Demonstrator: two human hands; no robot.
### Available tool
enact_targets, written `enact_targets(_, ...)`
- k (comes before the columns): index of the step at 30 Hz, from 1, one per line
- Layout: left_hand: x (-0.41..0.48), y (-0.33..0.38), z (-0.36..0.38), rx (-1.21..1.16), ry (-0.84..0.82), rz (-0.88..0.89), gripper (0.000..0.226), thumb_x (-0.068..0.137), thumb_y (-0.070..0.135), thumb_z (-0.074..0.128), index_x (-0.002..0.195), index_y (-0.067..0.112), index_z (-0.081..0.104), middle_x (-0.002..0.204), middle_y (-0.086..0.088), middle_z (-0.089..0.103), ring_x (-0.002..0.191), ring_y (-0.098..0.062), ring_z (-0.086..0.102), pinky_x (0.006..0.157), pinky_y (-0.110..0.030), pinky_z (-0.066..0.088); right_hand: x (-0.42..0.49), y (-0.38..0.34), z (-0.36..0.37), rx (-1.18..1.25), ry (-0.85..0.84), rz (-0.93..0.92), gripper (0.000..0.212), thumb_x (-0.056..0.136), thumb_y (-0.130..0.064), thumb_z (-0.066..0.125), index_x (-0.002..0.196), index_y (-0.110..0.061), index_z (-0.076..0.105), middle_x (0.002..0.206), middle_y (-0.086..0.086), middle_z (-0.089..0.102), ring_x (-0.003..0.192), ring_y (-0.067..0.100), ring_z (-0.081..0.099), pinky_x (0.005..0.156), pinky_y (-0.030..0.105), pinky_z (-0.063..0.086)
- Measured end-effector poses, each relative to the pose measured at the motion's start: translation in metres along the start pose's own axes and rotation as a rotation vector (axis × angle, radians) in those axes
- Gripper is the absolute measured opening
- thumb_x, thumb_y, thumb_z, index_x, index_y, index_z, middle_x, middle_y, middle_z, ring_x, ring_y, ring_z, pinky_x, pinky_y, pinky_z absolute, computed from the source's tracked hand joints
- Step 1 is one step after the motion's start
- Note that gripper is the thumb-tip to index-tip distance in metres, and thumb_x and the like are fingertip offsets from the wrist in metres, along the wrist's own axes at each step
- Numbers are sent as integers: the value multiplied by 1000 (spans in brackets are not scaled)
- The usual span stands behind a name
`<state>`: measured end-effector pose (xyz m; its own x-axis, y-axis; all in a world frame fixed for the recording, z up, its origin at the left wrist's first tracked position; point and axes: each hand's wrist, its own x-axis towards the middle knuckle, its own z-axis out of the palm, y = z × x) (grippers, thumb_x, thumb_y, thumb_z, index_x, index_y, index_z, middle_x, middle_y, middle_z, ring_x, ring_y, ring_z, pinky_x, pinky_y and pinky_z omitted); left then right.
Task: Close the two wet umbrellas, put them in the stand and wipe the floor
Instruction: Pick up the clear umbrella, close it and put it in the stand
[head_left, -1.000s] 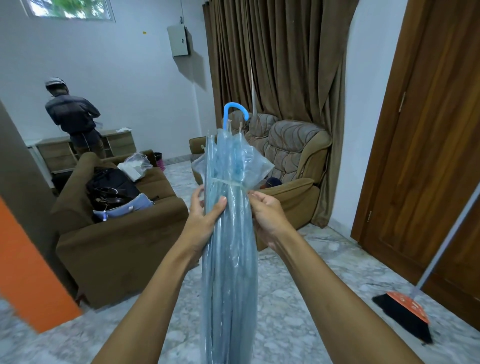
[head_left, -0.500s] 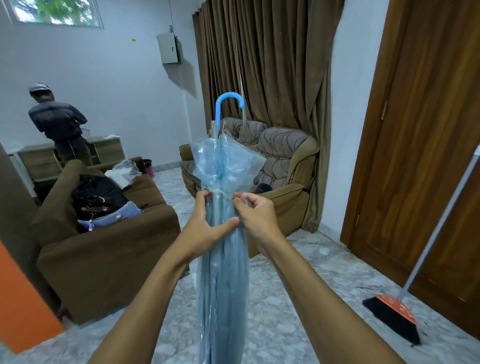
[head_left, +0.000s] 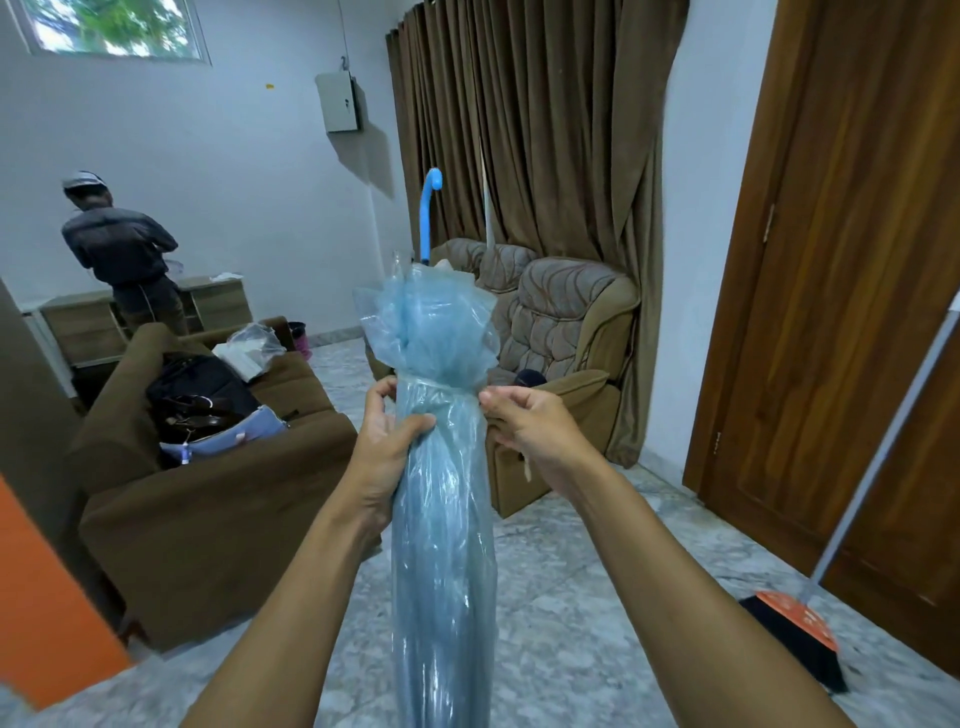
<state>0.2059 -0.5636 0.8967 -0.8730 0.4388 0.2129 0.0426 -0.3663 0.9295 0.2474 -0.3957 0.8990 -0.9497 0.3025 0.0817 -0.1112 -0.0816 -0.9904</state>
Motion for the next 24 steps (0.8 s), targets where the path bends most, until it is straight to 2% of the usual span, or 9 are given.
enact_targets(3,-2,-3,-5,-106,-42,-38,48,87,-1,57,125,24,40,102,-12,65,75,-23,71,61,-35,60,3,2,1,62,-85,76,29,96,-21,60,119,-3,64,117,13,71,112,27,66,97,45,53)
enact_targets(5,-4,-4,-7,-105,-83,-66,56,83,5,65,129,26,41,103,-12,67,81,-27,71,65,-37,60,1,4,3,164,-126,91,33,97,-18,58,122,3,59,115,17,70,102,27,69,87,40,58)
enact_targets(8,-3,-3,-9,23,-96,-75,45,91,10,63,128,25,43,101,-7,70,83,-24,72,67,-35,59,-5,4,8,249,-110,73,27,99,-15,54,118,5,58,106,18,70,81,21,71,59,27,58)
enact_targets(10,1,-1,-13,219,-29,-53,40,90,29,67,125,32,49,114,-9,66,90,-22,72,75,-36,59,-7,3,8,253,-89,13,19,99,-16,55,108,0,62,99,16,72,78,19,71,57,26,57)
enact_targets(12,3,-2,-18,503,39,-1,53,77,57,72,124,39,56,128,-12,56,100,-22,69,86,-40,58,-8,-1,10,192,-50,-70,13,98,-15,57,102,-4,63,94,12,72,79,19,70,64,25,58)
enact_targets(15,2,-8,-16,500,210,112,42,85,35,73,121,29,52,114,-5,60,92,-9,66,73,-21,57,-9,-5,17,84,-3,-150,13,97,-12,59,103,-2,64,93,10,75,82,16,73,67,25,58)
enact_targets(18,1,-10,-9,527,241,214,32,91,20,68,116,24,49,107,-2,63,80,-1,67,65,-18,56,-10,-3,24,59,65,-192,10,95,-13,61,96,-4,66,92,11,75,83,19,72,73,32,60)
enact_targets(20,0,-9,-8,497,162,202,32,93,15,63,123,21,50,116,-5,65,85,2,67,72,-22,57,-11,-5,25,45,98,-218,9,95,-12,61,93,-6,66,88,8,75,79,15,71,69,28,59)
enact_targets(24,-6,-12,-10,574,-40,147,80,78,39,78,144,34,34,138,8,52,119,-6,57,97,-30,50,-14,-10,26,73,63,-207,8,94,-12,63,91,-7,68,83,5,75,74,12,72,63,24,56)
